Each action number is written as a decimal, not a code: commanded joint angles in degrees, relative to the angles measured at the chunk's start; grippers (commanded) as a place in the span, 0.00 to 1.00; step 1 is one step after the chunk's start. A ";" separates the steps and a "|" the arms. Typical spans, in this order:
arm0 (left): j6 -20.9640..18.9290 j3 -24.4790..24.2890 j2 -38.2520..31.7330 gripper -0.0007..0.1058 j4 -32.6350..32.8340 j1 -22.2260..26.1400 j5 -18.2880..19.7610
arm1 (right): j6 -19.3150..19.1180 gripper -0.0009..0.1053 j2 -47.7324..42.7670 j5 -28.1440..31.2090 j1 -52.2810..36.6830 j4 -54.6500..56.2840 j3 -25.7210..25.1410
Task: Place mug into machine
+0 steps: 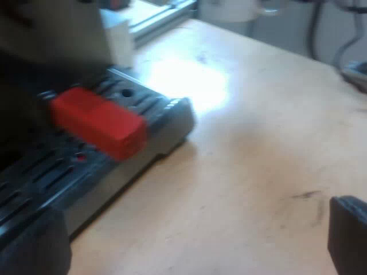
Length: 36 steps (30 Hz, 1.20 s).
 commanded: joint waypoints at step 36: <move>-0.90 11.95 -2.20 0.88 -17.42 -0.31 -18.45 | 1.95 0.01 -13.94 0.17 38.53 14.56 -2.81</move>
